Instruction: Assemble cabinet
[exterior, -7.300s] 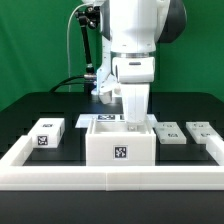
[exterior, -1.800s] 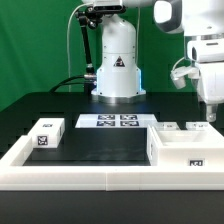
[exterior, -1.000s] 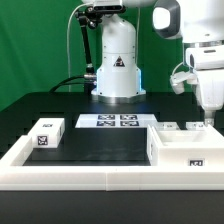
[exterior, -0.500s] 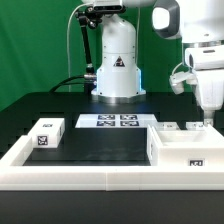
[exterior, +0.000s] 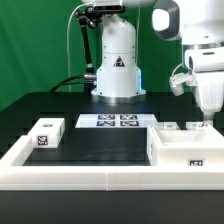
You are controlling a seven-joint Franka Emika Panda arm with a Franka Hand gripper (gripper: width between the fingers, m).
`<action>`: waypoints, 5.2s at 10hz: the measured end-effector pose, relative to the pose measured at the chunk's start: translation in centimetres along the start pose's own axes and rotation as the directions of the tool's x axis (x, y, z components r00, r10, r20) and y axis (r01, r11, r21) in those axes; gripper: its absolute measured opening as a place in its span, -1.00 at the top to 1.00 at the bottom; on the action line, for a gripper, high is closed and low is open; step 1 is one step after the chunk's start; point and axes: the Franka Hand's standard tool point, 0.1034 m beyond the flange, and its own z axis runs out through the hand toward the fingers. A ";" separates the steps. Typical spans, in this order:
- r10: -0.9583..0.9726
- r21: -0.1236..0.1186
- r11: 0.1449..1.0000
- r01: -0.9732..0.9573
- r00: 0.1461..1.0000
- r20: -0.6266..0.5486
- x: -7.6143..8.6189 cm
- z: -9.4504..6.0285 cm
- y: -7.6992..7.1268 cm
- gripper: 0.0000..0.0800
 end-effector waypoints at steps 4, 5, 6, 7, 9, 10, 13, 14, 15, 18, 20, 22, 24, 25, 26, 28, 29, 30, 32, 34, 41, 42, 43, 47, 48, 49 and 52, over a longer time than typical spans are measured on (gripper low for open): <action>0.004 0.008 1.000 -0.004 1.000 -0.011 0.0 1.2 -0.5 -0.99; 0.005 0.014 1.000 -0.005 1.000 -0.011 -0.1 1.5 -0.7 -0.99; 0.005 0.017 1.000 -0.005 1.000 -0.010 -0.1 1.5 -0.8 -0.99; 0.005 0.017 1.000 -0.005 1.000 -0.010 -0.1 1.5 -0.8 -0.68; 0.006 0.017 1.000 -0.006 1.000 -0.010 -0.1 1.6 -0.8 -0.34; 0.007 0.019 1.000 -0.006 1.000 -0.010 -0.1 1.6 -0.8 0.11; 0.007 0.020 1.000 -0.007 1.000 -0.010 -0.1 1.7 -0.8 0.83; 0.007 0.020 1.000 -0.007 1.000 -0.010 -0.1 1.7 -0.8 0.83; 0.007 0.020 1.000 -0.007 1.000 -0.010 -0.1 1.7 -0.8 0.83; 0.007 0.020 1.000 -0.007 1.000 -0.010 -0.1 1.7 -0.8 0.83; 0.013 0.022 1.000 -0.013 1.000 0.000 -0.3 1.1 -0.7 0.83; 0.008 0.012 1.000 -0.009 1.000 0.025 -0.6 -1.0 -0.1 0.83; 0.011 0.005 1.000 -0.011 0.999 0.051 -1.6 -3.1 0.7 0.83; 0.011 -0.007 1.000 -0.010 0.999 0.053 -2.4 -3.9 1.2 0.83; 0.016 -0.010 1.000 -0.015 0.999 0.052 -2.8 -4.0 1.5 0.83; 0.019 -0.006 1.000 -0.019 0.998 0.052 -2.8 -3.8 1.4 0.83; 0.020 -0.005 1.000 -0.019 0.998 0.052 -2.8 -3.8 1.4 0.83; 0.017 -0.004 1.000 -0.016 0.999 0.052 -2.9 -3.7 1.4 0.83; 0.019 0.001 1.000 -0.019 0.999 0.049 -3.2 -3.3 2.0 0.83; 0.026 -0.003 1.000 -0.026 0.999 0.047 -3.3 -3.3 2.5 0.83; 0.033 -0.005 0.999 -0.032 0.998 0.046 -3.4 -3.4 2.8 0.83; 0.034 -0.006 0.999 -0.034 0.998 0.046 -3.5 -3.4 2.9 0.83; 0.035 -0.009 0.999 -0.035 0.998 0.045 -3.5 -3.5 3.1 0.83; 0.039 -0.009 0.999 -0.039 0.998 0.044 -3.5 -3.6 3.4 0.83; 0.039 -0.009 0.999 -0.039 0.998 0.044 -3.5 -3.5 3.4 0.83; 0.039 -0.009 0.999 -0.039 0.998 0.044 -3.5 -3.5 3.4 0.83; 0.017 -0.007 1.000 -0.016 0.999 0.037 -3.4 -3.2 4.5 0.83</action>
Offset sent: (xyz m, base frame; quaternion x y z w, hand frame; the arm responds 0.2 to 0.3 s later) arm -0.0005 0.0021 -0.0068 -0.0018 0.0110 -0.0048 0.9999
